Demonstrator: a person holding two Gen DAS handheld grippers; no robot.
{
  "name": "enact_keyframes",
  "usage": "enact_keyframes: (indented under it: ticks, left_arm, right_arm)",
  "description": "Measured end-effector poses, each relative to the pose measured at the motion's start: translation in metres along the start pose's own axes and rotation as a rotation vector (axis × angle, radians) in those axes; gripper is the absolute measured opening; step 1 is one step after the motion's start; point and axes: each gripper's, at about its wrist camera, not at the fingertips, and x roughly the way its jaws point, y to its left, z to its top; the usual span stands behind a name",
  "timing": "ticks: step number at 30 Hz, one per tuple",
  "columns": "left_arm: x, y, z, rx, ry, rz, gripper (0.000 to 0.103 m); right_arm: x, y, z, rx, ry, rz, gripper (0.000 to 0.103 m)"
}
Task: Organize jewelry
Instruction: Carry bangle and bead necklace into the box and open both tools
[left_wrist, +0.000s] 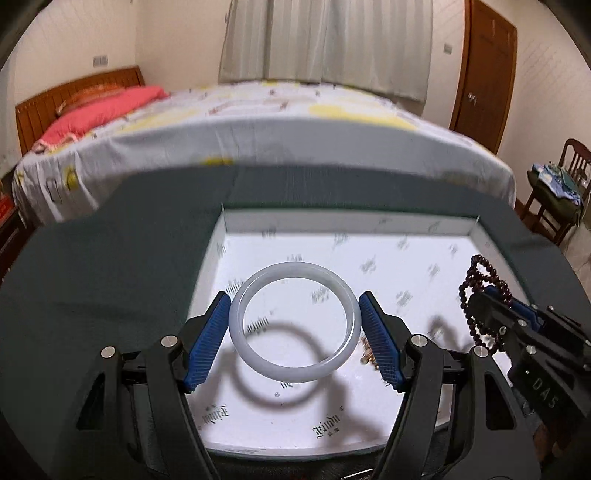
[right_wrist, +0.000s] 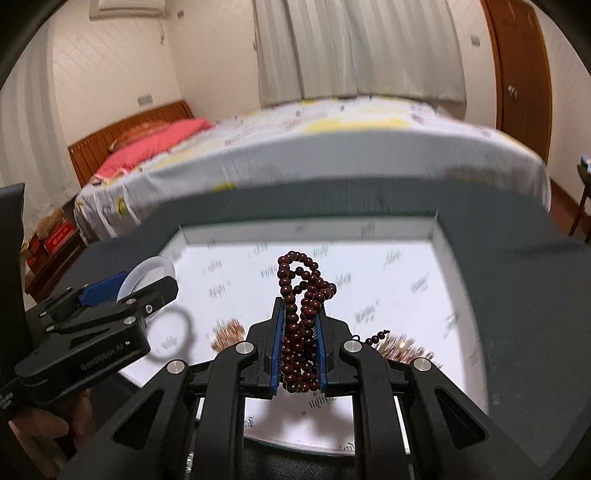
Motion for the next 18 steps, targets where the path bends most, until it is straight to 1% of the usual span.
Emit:
enact_keyframes:
  ticks: [4,9,11,16,17,18]
  left_arm:
    - [0.014,0.003,-0.006,0.008,0.044,0.003,0.069]
    - [0.023,0.005,-0.01,-0.005,0.085,-0.007,0.069]
    - [0.026,0.004,-0.012,-0.003,0.098,-0.011,0.069]
    - [0.028,0.002,-0.013,0.02,0.102,0.004,0.069]
    - [0.028,0.002,-0.013,0.021,0.099,0.0,0.07]
    - [0.027,0.003,-0.013,0.02,0.094,-0.005,0.07]
  right_arm:
    - [0.013,0.0,-0.004,0.0,0.055,0.003,0.015]
    - [0.021,0.0,-0.004,0.0,0.096,0.009,0.015]
    - [0.022,0.0,-0.004,0.001,0.1,0.005,0.016]
    - [0.023,-0.002,-0.004,0.005,0.11,0.008,0.018]
    - [0.024,-0.001,-0.004,0.007,0.111,0.008,0.026]
    - [0.024,-0.002,-0.004,0.009,0.11,0.006,0.031]
